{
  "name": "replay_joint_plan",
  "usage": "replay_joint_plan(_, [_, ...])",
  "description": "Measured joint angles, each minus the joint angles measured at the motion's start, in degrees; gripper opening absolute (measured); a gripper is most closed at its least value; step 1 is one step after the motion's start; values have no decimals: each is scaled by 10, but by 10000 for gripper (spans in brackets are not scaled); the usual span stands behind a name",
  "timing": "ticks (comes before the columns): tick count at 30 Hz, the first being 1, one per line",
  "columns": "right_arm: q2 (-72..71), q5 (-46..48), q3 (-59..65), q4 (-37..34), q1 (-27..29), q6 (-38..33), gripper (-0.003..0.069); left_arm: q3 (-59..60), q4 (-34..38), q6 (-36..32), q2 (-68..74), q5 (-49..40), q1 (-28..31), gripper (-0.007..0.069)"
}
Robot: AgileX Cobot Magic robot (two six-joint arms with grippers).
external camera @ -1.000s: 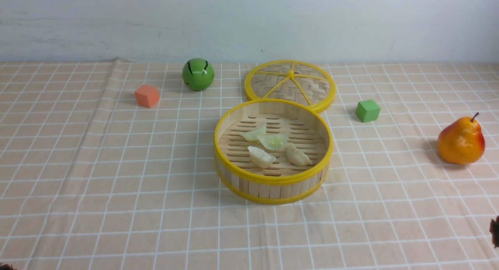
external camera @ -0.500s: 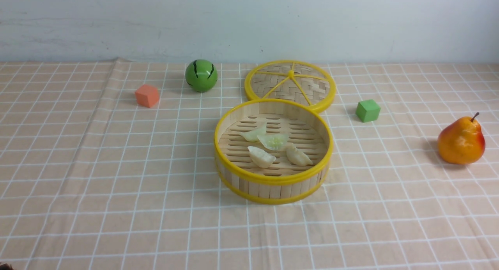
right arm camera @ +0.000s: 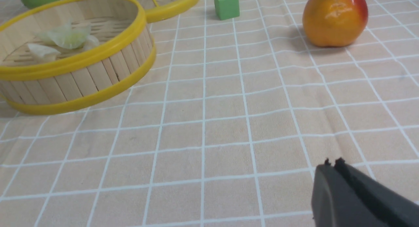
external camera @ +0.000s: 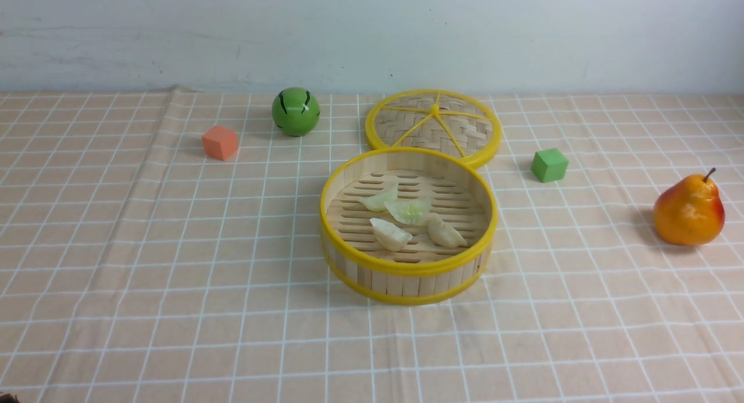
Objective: Put the dumplings into the steamer on the table with the brown tablecloth.
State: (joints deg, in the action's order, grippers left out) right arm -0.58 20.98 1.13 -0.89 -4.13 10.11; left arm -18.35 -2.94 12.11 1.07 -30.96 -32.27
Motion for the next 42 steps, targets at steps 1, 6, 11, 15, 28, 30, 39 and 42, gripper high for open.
replay_joint_plan(1, [0,8,-1,0,0,0,-20,0,0,0,0,0,0,92])
replay_joint_plan(6, [0,14,-3,1,-1,0,-18,0,0,0,0,0,0,94])
replay_joint_plan(11, [0,14,-3,1,-1,0,-15,0,0,0,0,0,0,102])
replay_joint_plan(15, [0,14,-3,1,-1,0,-11,0,0,0,0,0,0,106])
replay_joint_plan(28, [0,14,-3,1,-1,0,-2,0,0,0,0,0,0,118])
replay_joint_plan(30, [0,14,-3,1,-1,0,-1,0,0,0,0,0,0,120])
replay_joint_plan(39, [0,14,-3,1,-1,0,6,4,0,0,0,0,0,127])
replay_joint_plan(42, [0,14,-3,1,-1,0,11,14,-1,0,0,9,0,127])
